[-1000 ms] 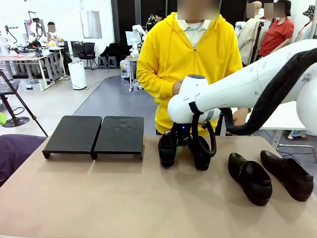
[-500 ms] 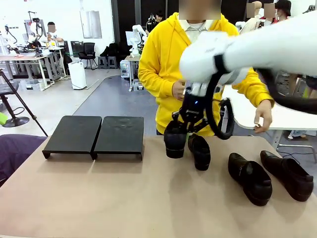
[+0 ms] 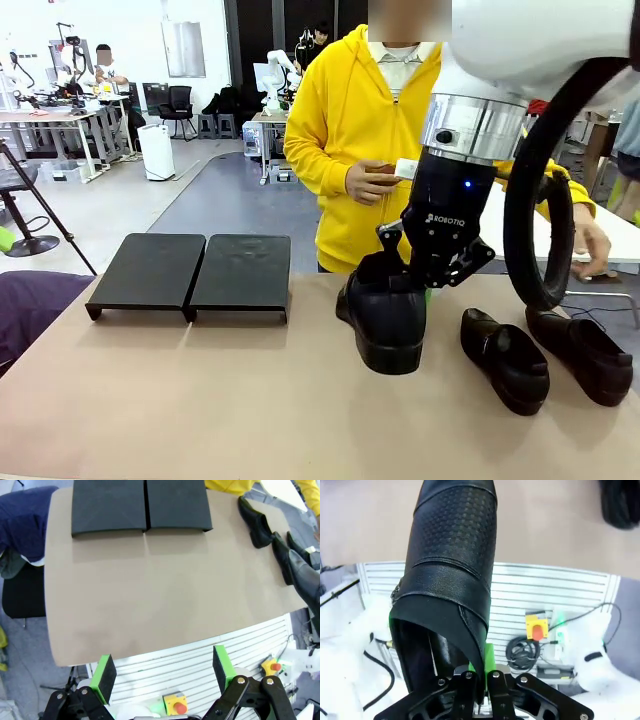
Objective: Organize the shoes by placing them on the stand.
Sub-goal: Pick up one Shoe and place it in the middle of the table.
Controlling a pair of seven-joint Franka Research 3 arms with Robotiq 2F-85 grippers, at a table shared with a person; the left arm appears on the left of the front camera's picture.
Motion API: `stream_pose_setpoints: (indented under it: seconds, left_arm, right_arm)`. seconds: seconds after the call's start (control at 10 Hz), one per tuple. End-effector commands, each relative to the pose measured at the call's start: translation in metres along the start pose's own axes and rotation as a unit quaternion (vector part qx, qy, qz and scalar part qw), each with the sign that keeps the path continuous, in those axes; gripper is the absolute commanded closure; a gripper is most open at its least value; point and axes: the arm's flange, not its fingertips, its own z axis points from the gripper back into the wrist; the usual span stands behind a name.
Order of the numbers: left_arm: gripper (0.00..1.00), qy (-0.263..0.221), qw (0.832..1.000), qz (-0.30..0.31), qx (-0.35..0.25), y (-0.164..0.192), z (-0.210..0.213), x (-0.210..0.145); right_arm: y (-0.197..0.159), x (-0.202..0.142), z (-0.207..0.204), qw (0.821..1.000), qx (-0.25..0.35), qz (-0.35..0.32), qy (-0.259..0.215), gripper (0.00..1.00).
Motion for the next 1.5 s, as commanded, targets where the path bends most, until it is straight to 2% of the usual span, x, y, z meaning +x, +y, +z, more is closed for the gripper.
stream_pose_setpoints:
  seconds: [0.0,0.3,0.5,0.7,0.9,1.2,1.4]
  left_arm:
    - [0.0,-0.006,1.0,-0.002,-0.005,0.001,-0.001,0.001]
    - [0.0,-0.006,1.0,-0.002,-0.005,0.001,-0.001,0.001]
    - [0.0,-0.006,1.0,-0.002,-0.005,0.001,-0.001,0.001]
    - [0.0,-0.006,1.0,-0.002,-0.005,0.001,-0.001,0.001]
    - [0.0,-0.006,1.0,-0.002,-0.005,0.001,-0.001,0.001]
    - [0.0,-0.006,1.0,-0.002,-0.005,0.001,-0.001,0.001]
    - [0.0,-0.006,1.0,-0.002,-0.005,0.001,-0.001,0.001]
  right_arm:
    - [0.001,0.0,0.004,1.0,-0.014,-0.026,-0.001,1.0]
    - [-0.002,0.003,-0.004,1.0,-0.009,-0.008,0.001,1.0]
    - [0.057,0.026,-0.051,0.998,-0.014,0.063,-0.028,1.0]
    - [0.096,0.042,-0.096,0.995,-0.024,0.096,-0.029,1.0]
    - [0.119,0.062,-0.135,0.992,-0.021,0.121,-0.021,1.0]
    - [0.128,0.075,-0.173,0.996,-0.038,0.084,-0.005,1.0]
    - [0.126,0.082,-0.197,0.997,-0.063,0.036,0.008,1.0]
